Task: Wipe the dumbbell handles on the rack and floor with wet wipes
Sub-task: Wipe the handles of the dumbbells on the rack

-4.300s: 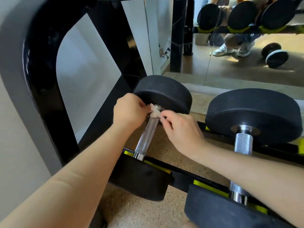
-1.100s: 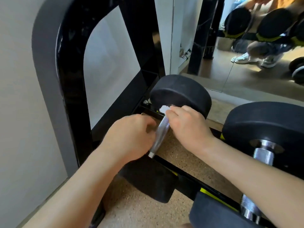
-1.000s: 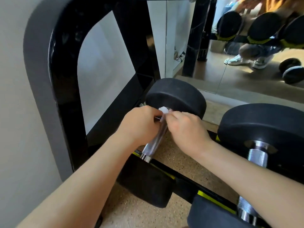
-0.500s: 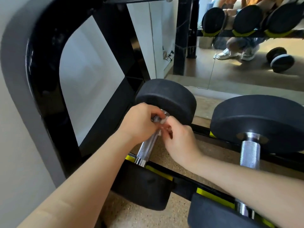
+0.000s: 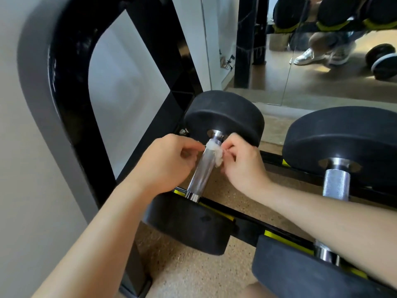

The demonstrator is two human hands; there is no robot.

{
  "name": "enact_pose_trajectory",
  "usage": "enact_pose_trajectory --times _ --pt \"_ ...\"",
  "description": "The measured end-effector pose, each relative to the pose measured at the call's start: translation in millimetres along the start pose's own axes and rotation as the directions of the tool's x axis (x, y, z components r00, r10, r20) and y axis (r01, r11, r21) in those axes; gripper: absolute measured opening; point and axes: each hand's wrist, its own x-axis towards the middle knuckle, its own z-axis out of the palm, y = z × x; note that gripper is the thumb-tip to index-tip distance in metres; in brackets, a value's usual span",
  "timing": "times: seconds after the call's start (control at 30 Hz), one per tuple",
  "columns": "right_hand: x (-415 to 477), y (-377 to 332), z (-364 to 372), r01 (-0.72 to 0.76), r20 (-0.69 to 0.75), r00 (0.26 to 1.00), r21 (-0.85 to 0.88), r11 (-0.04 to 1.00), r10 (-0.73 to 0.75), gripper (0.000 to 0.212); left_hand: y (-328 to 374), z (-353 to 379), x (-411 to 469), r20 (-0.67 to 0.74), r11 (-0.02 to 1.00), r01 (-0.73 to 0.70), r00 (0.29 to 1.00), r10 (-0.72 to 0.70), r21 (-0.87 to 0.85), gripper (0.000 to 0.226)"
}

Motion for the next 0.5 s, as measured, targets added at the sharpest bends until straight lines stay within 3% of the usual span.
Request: enact_pose_trajectory --times 0.03,0.1,0.17,0.2,0.27,0.33,0.43,0.47,0.5 --pt "-0.4 -0.1 -0.4 0.023 -0.003 1.000 -0.022 0.999 -0.023 0.010 -0.9 0.0 -3.2 -0.026 1.000 0.016 1.000 -0.016 -0.006 0.034" --pt "-16.1 -10.6 3.6 0.170 0.142 0.977 -0.073 0.983 -0.158 0.016 -2.5 2.3 -7.4 -0.063 0.999 0.029 0.998 -0.031 -0.030 0.029" --pt "-31.1 -22.2 3.8 0.349 0.321 0.899 -0.118 0.930 -0.297 0.030 -3.1 5.9 -11.3 -0.081 0.997 0.037 0.996 -0.043 -0.073 0.025" --pt "-24.8 -21.9 0.7 0.388 0.342 0.883 -0.146 0.910 -0.322 0.028 -3.0 7.3 -12.4 -0.083 0.996 0.037 0.996 -0.043 -0.076 0.023" --pt "-0.4 -17.4 -9.3 0.352 0.188 0.932 -0.262 0.899 -0.310 0.004 -4.2 9.0 -14.3 -0.088 0.998 0.044 0.995 -0.048 -0.053 0.021" --pt "9.6 -18.0 -14.9 0.369 0.165 0.928 -0.286 0.884 -0.334 0.016 -7.7 9.1 -15.9 -0.072 0.996 0.077 0.994 -0.080 -0.047 0.021" --pt "-9.4 -36.6 -1.1 0.559 0.474 0.782 -0.242 0.793 -0.406 0.010 -11.5 6.8 -10.9 0.008 0.984 0.176 0.984 -0.176 -0.023 0.023" --pt "-11.8 -39.9 1.6 0.580 0.517 0.752 -0.224 0.783 -0.409 0.010 -11.6 6.3 -9.4 0.045 0.977 0.214 0.976 -0.214 -0.008 0.023" --pt "-4.9 -40.3 1.7 0.568 0.501 0.767 -0.241 0.787 -0.400 0.012 -11.2 5.6 -7.6 0.077 0.970 0.243 0.967 -0.244 0.010 0.022"
